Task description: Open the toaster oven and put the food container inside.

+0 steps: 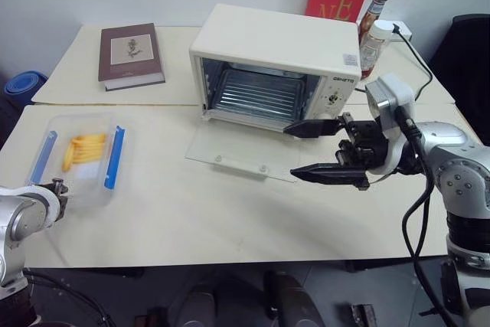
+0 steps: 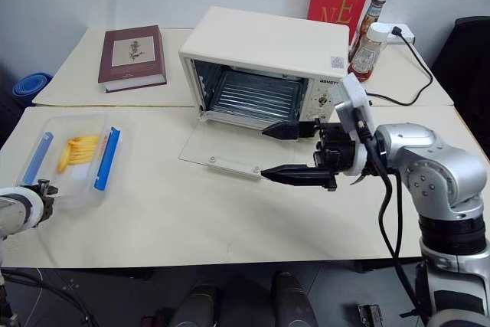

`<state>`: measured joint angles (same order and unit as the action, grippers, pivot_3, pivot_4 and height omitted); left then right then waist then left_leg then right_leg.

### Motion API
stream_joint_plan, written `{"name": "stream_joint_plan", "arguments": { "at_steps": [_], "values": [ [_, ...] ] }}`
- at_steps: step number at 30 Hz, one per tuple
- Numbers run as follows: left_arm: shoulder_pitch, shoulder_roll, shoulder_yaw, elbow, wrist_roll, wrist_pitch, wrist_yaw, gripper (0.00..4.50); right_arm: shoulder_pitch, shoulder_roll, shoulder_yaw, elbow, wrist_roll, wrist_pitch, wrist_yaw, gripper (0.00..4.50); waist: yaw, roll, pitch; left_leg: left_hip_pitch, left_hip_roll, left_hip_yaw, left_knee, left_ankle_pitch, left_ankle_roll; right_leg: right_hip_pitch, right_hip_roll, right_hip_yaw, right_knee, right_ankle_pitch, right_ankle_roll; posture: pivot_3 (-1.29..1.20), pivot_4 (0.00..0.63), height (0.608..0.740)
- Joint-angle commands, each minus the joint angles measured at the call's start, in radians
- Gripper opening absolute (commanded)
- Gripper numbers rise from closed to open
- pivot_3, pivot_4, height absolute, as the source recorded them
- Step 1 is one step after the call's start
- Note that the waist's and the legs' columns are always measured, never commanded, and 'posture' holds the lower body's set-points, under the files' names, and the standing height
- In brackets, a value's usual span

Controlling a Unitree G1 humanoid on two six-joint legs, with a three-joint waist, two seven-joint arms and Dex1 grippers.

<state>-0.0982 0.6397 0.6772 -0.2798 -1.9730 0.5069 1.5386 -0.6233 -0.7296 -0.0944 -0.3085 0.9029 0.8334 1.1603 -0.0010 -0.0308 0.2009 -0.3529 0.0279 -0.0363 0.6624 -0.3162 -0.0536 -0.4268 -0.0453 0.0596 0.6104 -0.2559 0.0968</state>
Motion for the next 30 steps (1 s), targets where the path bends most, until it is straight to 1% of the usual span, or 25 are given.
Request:
{"name": "stream_joint_plan", "arguments": {
  "at_steps": [1, 3, 4, 8, 11, 12, 14, 18, 20, 22, 24, 26, 27, 30],
  "values": [
    [-0.001, 0.04, 0.003, 0.009, 0.001, 0.038, 0.016, 0.71, 0.003, -0.016, -0.042, -0.039, 0.036, 0.002, -0.019, 4.5, -0.001, 0.0, 0.0, 0.0, 0.0, 0.0, 0.0, 0.0, 0.0, 0.0, 0.0, 0.0, 0.0, 0.0, 0.0, 0.0, 0.15, 0.74],
    [0.016, 0.06, -0.004, 0.036, 0.001, 0.068, 0.006, 0.22, 0.008, -0.02, -0.043, -0.042, 0.038, -0.002, -0.027, 4.5, -0.004, 0.0, 0.0, 0.0, 0.0, 0.0, 0.0, 0.0, 0.0, 0.0, 0.0, 0.0, 0.0, 0.0, 0.0, 0.0, 0.15, 0.74],
    [0.024, 0.066, -0.006, 0.044, 0.001, 0.074, 0.006, 0.06, 0.009, -0.022, -0.044, -0.042, 0.039, -0.003, -0.031, 4.5, -0.004, 0.0, 0.0, 0.0, 0.0, 0.0, -0.001, 0.0, 0.0, -0.001, 0.0, 0.0, 0.0, 0.0, 0.0, 0.0, 0.15, 0.74],
    [0.035, 0.102, 0.004, 0.093, 0.001, 0.128, -0.015, 0.04, 0.021, -0.033, -0.058, -0.033, 0.043, -0.004, -0.049, 4.5, -0.004, 0.0, 0.0, 0.0, 0.001, 0.0, -0.001, 0.0, -0.001, -0.001, 0.0, 0.0, 0.0, 0.0, 0.0, 0.0, 0.15, 0.74],
    [0.007, 0.16, 0.02, 0.153, 0.001, 0.222, -0.059, 0.04, 0.035, -0.049, -0.071, -0.029, 0.044, -0.004, -0.05, 4.5, -0.004, 0.0, 0.0, 0.001, 0.001, 0.001, -0.002, 0.0, -0.001, -0.001, 0.0, 0.0, 0.0, -0.001, -0.002, 0.0, 0.15, 0.74],
    [-0.003, 0.185, 0.024, 0.177, 0.001, 0.261, -0.081, 0.04, 0.042, -0.053, -0.076, -0.029, 0.045, -0.005, -0.048, 4.5, -0.004, 0.0, 0.0, 0.001, 0.001, 0.001, -0.002, 0.0, -0.001, -0.001, 0.0, 0.0, 0.0, -0.001, -0.002, 0.0, 0.15, 0.74],
    [-0.015, 0.271, 0.021, 0.245, 0.001, 0.365, -0.159, 0.04, 0.059, -0.064, -0.083, -0.027, 0.045, -0.011, -0.043, 4.5, -0.006, -0.001, 0.0, 0.001, 0.001, 0.001, -0.002, 0.0, -0.001, -0.001, 0.0, 0.0, 0.0, -0.002, -0.004, 0.0, 0.15, 0.74],
    [-0.058, 0.457, -0.032, 0.406, 0.001, 0.591, -0.378, 0.04, 0.096, -0.078, -0.098, -0.018, 0.036, -0.028, -0.033, 4.5, -0.005, -0.002, 0.001, 0.0, 0.001, 0.001, -0.005, 0.0, -0.001, -0.003, 0.001, 0.0, -0.002, -0.002, -0.004, 0.0, 0.15, 0.74],
    [-0.117, 0.538, -0.085, 0.474, 0.001, 0.7, -0.518, 0.04, 0.116, -0.086, -0.109, -0.012, 0.029, -0.037, -0.028, 4.5, -0.003, -0.001, 0.001, 0.0, 0.001, 0.002, -0.007, 0.0, -0.002, -0.004, 0.0, 0.0, -0.004, -0.002, -0.004, 0.0, 0.15, 0.74],
    [-0.206, 0.639, -0.175, 0.504, 0.024, 0.794, -0.689, 0.04, 0.148, -0.098, -0.127, -0.012, 0.02, -0.048, -0.023, 4.5, 0.002, -0.003, 0.002, 0.0, 0.001, 0.002, -0.01, 0.001, -0.003, -0.004, 0.0, -0.001, -0.006, -0.002, -0.004, 0.0, 0.15, 0.74],
    [-0.303, 0.692, -0.273, 0.529, 0.049, 0.859, -0.81, 0.04, 0.192, -0.11, -0.138, -0.023, 0.005, -0.068, -0.017, 4.5, 0.004, -0.004, 0.002, -0.001, 0.001, 0.001, -0.013, 0.001, -0.003, -0.004, 0.0, -0.001, -0.009, -0.002, -0.004, 0.0, 0.15, 0.74],
    [-0.438, 0.697, -0.379, 0.554, 0.116, 0.915, -0.92, 0.04, 0.235, -0.117, -0.151, -0.043, 0.0, -0.084, -0.018, 4.5, 0.001, -0.003, 0.002, -0.002, 0.0, 0.002, -0.015, 0.001, -0.004, -0.005, 0.0, -0.002, -0.012, -0.002, -0.004, 0.0, 0.15, 0.74],
    [-0.526, 0.683, -0.438, 0.569, 0.16, 0.948, -0.971, 0.04, 0.256, -0.118, -0.161, -0.057, 0.002, -0.088, -0.021, 4.5, 0.0, -0.002, 0.002, -0.002, 0.0, 0.003, -0.016, 0.0, -0.004, -0.005, 0.0, -0.001, -0.013, -0.002, -0.003, 0.0, 0.15, 0.74],
    [-0.793, 0.595, -0.6, 0.615, 0.352, 1.035, -1.12, 0.04, 0.316, -0.122, -0.195, -0.105, 0.017, -0.095, -0.036, 4.5, -0.001, -0.002, 0.003, -0.004, 0.001, 0.003, -0.016, 0.0, -0.004, -0.009, 0.0, -0.001, -0.01, 0.003, 0.006, 0.0, 0.15, 0.74]
  ]
}}
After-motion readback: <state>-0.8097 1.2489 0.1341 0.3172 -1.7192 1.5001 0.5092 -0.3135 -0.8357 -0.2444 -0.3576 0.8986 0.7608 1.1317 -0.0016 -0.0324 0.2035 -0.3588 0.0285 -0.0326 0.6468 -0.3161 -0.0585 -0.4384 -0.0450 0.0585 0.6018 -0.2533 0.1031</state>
